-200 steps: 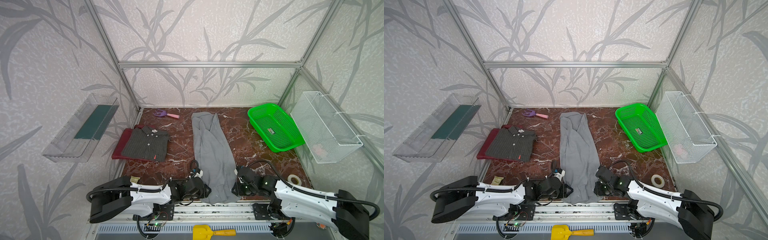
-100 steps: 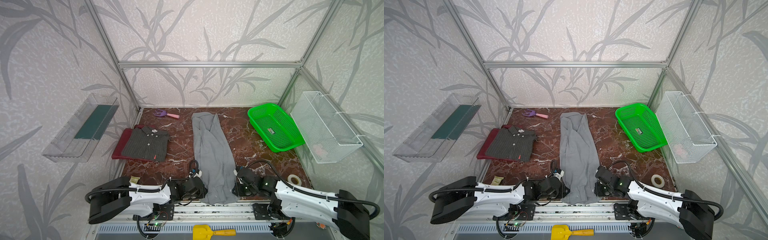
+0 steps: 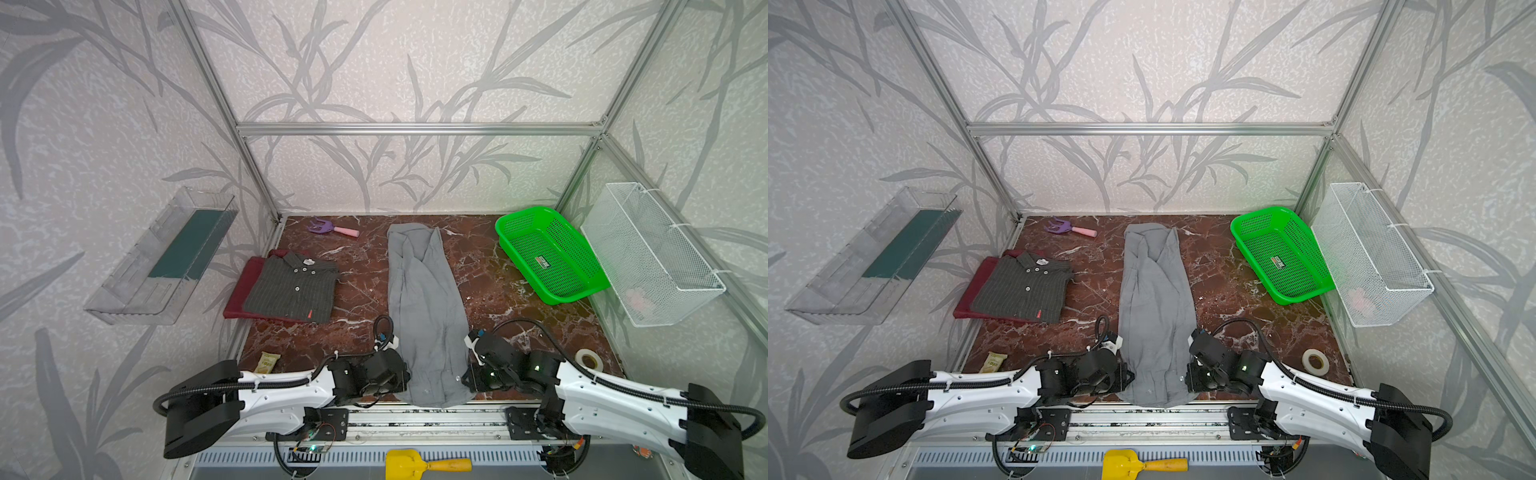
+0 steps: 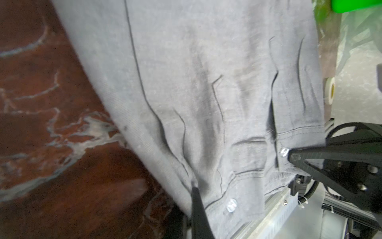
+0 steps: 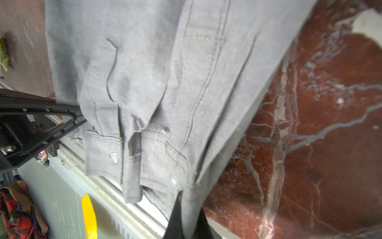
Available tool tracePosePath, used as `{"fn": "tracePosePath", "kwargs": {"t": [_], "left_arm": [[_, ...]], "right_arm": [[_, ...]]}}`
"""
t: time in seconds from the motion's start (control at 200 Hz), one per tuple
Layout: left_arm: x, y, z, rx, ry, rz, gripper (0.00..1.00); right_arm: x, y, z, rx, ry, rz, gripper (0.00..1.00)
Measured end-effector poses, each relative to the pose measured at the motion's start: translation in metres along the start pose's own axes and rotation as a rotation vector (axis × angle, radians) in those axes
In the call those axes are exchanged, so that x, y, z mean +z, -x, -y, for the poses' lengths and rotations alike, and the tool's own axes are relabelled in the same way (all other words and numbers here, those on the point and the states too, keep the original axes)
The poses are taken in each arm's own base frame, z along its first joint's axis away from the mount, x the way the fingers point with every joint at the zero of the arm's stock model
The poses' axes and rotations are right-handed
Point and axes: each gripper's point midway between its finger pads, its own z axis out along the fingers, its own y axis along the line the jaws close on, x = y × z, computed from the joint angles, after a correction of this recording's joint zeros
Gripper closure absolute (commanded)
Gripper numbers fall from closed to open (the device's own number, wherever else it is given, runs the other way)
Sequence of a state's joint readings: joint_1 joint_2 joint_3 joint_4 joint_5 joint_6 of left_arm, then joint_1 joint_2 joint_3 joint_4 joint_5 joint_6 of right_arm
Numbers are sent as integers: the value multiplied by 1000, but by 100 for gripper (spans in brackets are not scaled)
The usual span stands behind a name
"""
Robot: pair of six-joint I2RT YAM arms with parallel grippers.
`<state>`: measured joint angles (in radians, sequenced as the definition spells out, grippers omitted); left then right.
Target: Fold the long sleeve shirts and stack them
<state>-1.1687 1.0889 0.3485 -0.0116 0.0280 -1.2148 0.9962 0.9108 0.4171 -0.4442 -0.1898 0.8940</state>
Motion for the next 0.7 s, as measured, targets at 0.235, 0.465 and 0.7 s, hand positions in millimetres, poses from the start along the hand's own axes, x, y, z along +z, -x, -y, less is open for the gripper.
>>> {"fn": "tracePosePath", "kwargs": {"t": [0.235,0.465,0.7], "left_arm": [[-19,13,25,-70,-71,38,100],[-26,18,21,-128,-43,65,100],[-52,52,39,-191,-96,185,100]], "right_arm": [[-21,14,-18,-26,21,48,99],[-44,33,-35,-67,20,113,100],[-60,56,-50,-85,20,163,100]]}}
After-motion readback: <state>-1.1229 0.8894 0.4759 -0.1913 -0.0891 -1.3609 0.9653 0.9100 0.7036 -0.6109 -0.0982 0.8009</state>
